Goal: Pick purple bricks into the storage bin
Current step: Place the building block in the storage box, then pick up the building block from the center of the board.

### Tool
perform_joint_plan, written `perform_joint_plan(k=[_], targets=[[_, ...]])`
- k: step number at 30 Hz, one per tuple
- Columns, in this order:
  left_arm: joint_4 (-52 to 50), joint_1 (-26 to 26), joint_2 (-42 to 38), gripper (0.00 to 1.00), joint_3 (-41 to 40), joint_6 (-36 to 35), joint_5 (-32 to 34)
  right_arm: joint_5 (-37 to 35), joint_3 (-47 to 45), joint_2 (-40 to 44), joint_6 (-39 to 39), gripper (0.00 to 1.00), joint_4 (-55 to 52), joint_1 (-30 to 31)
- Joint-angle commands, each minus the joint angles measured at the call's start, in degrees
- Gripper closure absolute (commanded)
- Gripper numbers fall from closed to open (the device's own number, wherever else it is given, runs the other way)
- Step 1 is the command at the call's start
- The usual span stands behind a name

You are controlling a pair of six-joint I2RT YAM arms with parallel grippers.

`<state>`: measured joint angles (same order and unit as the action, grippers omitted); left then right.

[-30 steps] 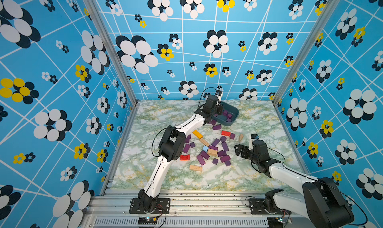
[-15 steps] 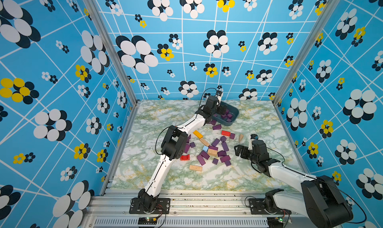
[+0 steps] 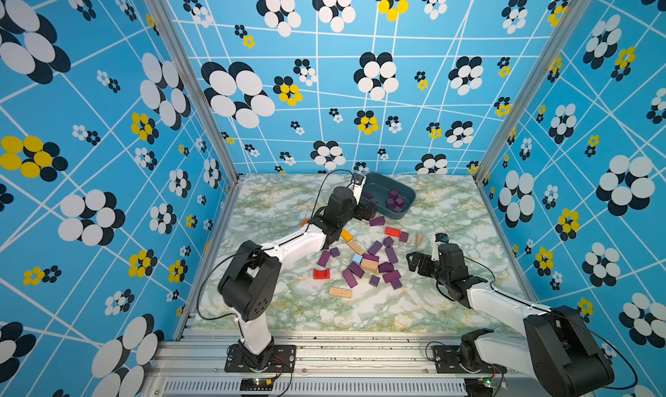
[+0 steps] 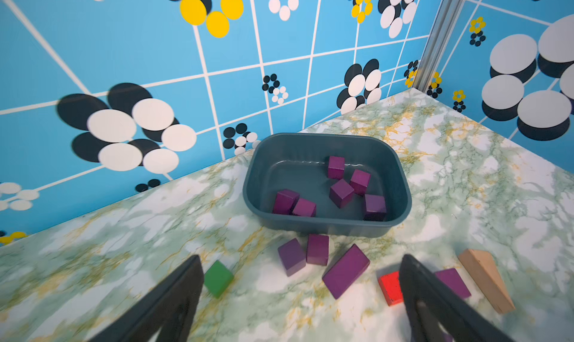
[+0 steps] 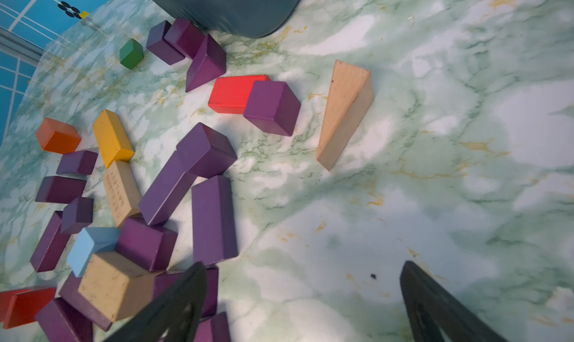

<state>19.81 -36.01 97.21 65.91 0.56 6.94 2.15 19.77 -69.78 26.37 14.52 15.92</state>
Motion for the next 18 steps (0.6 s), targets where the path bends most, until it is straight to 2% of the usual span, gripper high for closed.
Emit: perform_joint_plan(k=[1, 5, 11, 14, 18], targets=[[-1.7, -0.2, -8.2, 0.01, -8.9, -0.7, 3.5, 1.5, 1.5, -0.3, -0.3, 0.01, 1.3, -0.3], [-5.1, -0.4, -18.6, 0.01, -18.3, 0.3, 4.2, 3.3, 1.6, -0.9, 0.0, 0.01, 2.1, -0.3], [-6.8, -0.2, -30.4, 0.01, -29.4, 1.5, 1.4, 7.1, 2.3, -4.5, 2.1, 0.02, 5.5, -0.3], [-4.1, -0.1, -33.3, 0.01, -34.4, 0.4, -1.8, 10.5, 4.6, -7.8, 1.8, 0.11, 5.6, -0.2], [-0.6, -0.2, -35.7, 0.01, -39.1, 0.3, -2.6, 11.1, 6.5, -10.7, 1.0, 0.16, 5.9, 0.0]])
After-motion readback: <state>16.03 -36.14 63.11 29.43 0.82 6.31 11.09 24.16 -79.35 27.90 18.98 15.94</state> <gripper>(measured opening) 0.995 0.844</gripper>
